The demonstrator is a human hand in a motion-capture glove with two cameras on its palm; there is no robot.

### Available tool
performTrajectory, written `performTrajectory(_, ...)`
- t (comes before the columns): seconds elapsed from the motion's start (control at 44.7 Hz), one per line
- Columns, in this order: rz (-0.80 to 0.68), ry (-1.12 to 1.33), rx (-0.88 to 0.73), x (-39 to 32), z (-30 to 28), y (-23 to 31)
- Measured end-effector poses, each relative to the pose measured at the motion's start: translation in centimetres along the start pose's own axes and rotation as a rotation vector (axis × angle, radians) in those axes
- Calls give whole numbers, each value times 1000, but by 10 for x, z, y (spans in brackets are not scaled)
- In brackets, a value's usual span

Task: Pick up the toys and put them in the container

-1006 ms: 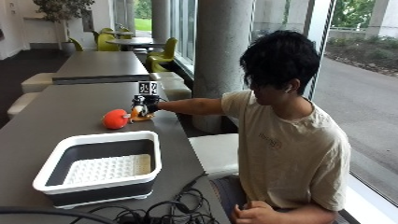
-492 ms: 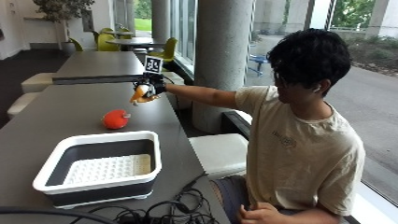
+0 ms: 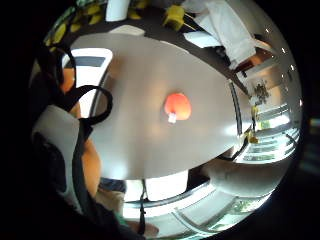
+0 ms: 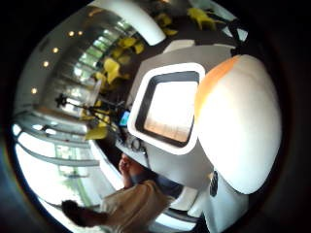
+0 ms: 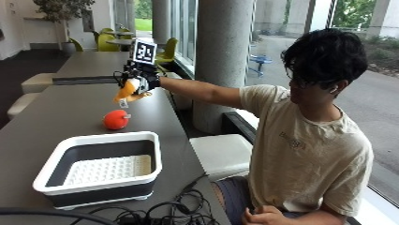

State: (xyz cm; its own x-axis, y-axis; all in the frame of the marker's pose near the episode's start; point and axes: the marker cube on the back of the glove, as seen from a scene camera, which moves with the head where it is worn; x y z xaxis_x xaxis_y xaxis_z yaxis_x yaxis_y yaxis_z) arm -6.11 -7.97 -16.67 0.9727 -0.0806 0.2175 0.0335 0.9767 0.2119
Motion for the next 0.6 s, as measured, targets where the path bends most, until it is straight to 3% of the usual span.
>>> performTrajectory(0.045, 25, 12, 2, -16, -1, -7)
performTrajectory(0.223, -150, -2, -16, -80, 5, -45)
performTrajectory(0.603, -169, -7, -73, -153, 39, -87)
